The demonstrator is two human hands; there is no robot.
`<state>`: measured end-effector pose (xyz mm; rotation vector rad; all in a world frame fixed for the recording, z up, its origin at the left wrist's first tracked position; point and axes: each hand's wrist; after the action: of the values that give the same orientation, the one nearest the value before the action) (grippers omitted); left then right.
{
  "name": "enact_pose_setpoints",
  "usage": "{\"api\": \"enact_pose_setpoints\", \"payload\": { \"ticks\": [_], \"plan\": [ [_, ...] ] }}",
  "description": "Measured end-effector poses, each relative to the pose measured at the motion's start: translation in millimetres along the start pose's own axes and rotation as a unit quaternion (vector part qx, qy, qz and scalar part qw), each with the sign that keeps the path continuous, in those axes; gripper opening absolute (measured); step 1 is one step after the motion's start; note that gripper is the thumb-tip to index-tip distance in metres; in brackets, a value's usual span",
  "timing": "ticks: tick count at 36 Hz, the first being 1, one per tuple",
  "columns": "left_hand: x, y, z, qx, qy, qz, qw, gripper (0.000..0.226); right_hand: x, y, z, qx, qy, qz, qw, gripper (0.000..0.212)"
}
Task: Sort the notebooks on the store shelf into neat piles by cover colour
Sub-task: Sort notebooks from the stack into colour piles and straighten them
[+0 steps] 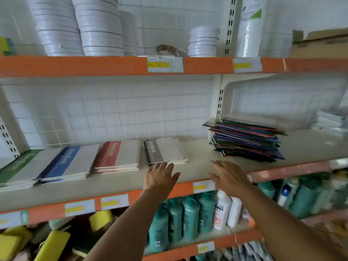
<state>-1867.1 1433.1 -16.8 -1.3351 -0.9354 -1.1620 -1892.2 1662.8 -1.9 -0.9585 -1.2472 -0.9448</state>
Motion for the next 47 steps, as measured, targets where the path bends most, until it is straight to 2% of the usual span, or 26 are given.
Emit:
{"api": "enact_pose_setpoints", "payload": {
  "ticks": [3, 6, 13, 18, 20, 26, 31, 35, 39, 43, 47],
  "plan": [
    [5, -4, 31, -0.007, -0.005, 0.033, 0.999, 0.047, 6, 14, 28, 0.001, 0.002, -0.001, 1.0, 0.057],
    [9, -10, 60, -0.023, -0.009, -0.003, 1.0, 0.046, 11, 25, 54, -0.003, -0.002, 0.012, 1.0, 0.057],
    [14, -41, 106, -0.052, -0.026, 0.001, 0.998, 0.05, 28, 39, 107, -0.043, 0.001, 0.073, 0.996, 0.055],
    [18, -71, 131, -0.083, -0.017, 0.002, 0.996, 0.051, 39, 34, 144, -0.097, 0.02, 0.176, 0.979, 0.05],
    [18, -81, 139, -0.094, -0.009, 0.005, 0.995, 0.051, 44, 31, 157, -0.12, 0.028, 0.153, 0.981, 0.045],
    [22, -112, 166, -0.1, 0.04, 0.031, 0.994, 0.044, 52, 22, 190, -0.176, 0.07, 0.094, 0.977, 0.051],
    [28, -134, 201, -0.118, 0.041, 0.031, 0.992, 0.048, 50, 16, 217, -0.208, 0.067, 0.07, 0.973, 0.058],
    [31, -151, 225, -0.128, 0.032, 0.028, 0.991, 0.05, 48, 9, 239, -0.197, 0.059, 0.079, 0.975, 0.055],
    [29, -165, 254, -0.126, 0.033, 0.043, 0.991, 0.048, 47, -3, 268, -0.174, 0.048, 0.089, 0.98, 0.061],
    [28, -180, 286, -0.113, 0.033, 0.061, 0.991, 0.047, 44, -17, 295, -0.117, 0.03, 0.091, 0.989, 0.065],
    [29, -195, 317, -0.085, 0.038, 0.041, 0.995, 0.055, 44, -33, 313, -0.059, 0.007, 0.087, 0.994, 0.07]
  ]
}}
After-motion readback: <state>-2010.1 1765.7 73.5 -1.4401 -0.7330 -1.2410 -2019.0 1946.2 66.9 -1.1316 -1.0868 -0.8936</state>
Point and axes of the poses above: each hand's wrist, its own y-axis away from the middle knuckle, its own x-axis out of the back of the hand, z = x × y, and after that the axes turned 7 degrees about -z, right-handed
